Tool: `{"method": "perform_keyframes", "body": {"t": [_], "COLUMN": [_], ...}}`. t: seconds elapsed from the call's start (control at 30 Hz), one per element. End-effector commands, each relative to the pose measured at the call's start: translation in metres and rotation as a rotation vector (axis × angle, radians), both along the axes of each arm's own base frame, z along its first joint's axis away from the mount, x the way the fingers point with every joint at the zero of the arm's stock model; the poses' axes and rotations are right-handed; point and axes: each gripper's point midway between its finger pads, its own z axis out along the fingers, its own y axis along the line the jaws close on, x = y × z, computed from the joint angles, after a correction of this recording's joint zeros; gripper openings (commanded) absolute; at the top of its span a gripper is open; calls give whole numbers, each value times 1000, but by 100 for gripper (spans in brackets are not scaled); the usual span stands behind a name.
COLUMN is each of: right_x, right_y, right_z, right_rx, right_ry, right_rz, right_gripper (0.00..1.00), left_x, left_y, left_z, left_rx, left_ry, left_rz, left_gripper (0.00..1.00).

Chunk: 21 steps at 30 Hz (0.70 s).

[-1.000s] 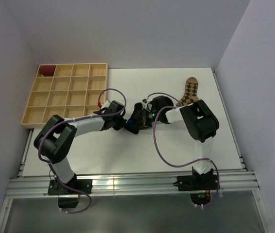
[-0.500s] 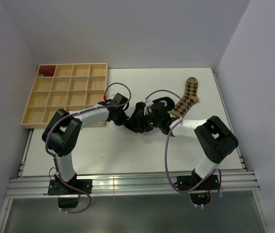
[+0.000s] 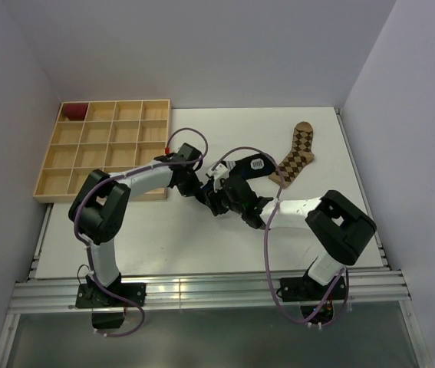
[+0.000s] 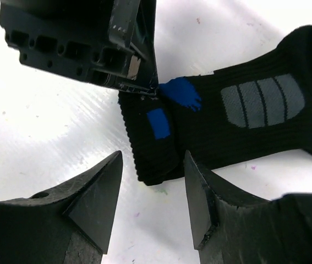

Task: Roll the socks
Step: Roll the sock at the center of the board.

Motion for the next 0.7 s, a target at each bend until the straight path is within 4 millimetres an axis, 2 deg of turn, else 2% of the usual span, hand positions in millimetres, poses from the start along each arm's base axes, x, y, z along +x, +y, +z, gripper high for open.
{"method": "perform_keyframes", "body": {"t": [0.0, 0.27, 0.43, 0.53, 0.57, 0.63, 0.67], "right_x": [13, 7, 8, 9, 8, 6, 2], "right_y": [12, 24, 27, 29, 29, 30, 35], "right_z": [15, -4, -18, -21, -23, -26, -27], "right_rx": [-19, -63, -89, -93, -93, -90, -74], "right_ry": [-116, -103, -86, -81, -73, -53, -33], "right_rz": [22, 62, 67, 68, 68, 72, 93], "right_gripper": [56, 56, 49, 32, 16, 2, 0], "left_x": [-6, -3, -3, -3, -3, -1, 0], "left_y": [17, 18, 17, 16, 15, 15, 15], "left_z": [-13, -15, -16, -17, -16, -16, -11], "left_rx": [78, 78, 72, 63, 60, 55, 47], "left_ry": [51, 57, 61, 61, 59, 50, 34], "left_rz": [-21, -34, -39, -39, -40, -36, -32], "left_gripper": [2, 2, 3, 4, 5, 8, 14]}}
